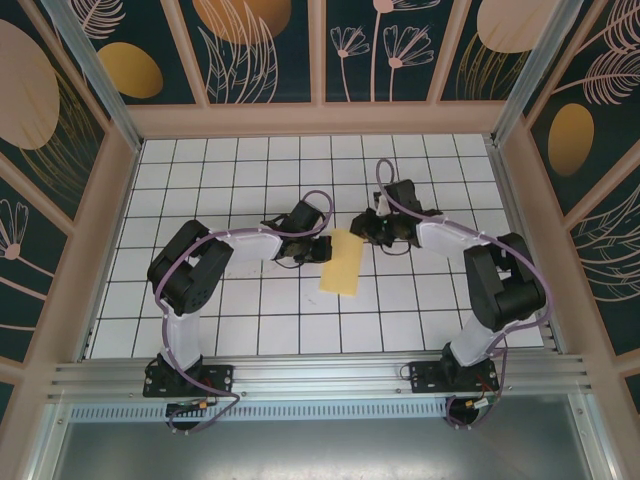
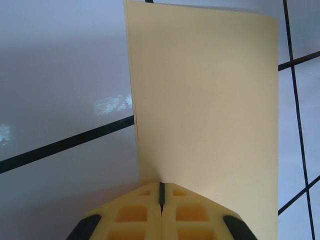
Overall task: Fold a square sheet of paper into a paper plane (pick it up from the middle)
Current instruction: Fold the square sheet of paper in half at the center of the table.
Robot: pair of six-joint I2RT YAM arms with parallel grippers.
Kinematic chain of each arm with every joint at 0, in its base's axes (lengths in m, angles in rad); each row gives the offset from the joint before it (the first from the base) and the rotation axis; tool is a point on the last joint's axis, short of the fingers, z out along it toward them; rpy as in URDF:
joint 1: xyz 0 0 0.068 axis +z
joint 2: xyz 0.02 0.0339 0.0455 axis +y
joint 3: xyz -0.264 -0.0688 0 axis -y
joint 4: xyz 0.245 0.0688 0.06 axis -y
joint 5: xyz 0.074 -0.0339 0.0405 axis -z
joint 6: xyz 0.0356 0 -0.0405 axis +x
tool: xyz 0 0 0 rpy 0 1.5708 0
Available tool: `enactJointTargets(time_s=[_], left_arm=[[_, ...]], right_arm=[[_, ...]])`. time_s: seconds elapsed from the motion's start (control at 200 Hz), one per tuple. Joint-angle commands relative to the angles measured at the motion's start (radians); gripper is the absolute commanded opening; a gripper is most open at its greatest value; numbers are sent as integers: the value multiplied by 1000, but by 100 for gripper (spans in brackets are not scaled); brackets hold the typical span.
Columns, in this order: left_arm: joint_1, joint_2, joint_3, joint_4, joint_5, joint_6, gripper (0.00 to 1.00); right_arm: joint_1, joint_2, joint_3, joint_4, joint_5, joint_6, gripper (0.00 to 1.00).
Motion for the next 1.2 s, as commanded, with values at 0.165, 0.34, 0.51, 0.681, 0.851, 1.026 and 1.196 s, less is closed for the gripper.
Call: enactJointTargets(time_s=[0.165,0.34,0.51,0.681,0.851,1.026,1.196], left_arm=[[-4,25,-44,-142,-58,12,0],[-3,26,-43,-137,-56,11,0],[-4,21,-45,-137,-59,10,0],[-3,22,-44,-134,-56,5,0],[-4,22,-39,-134,-54,4,0],[-4,16,-39,-135,-52,3,0],[-3,-1,-38,-128,-54,-5,0]], right_arm=[[114,-67,-222,108,-25,114,24],[129,-89,-305,127,-3,139,24],[133,-153,-308,94,-37,120,25],[183,-188,-324,106,-87,114,25],[194,-153,-361,122,-77,133,26],[194,-145,-380,80,-47,109,26],[173,-189,-333,-24,-5,49,26]])
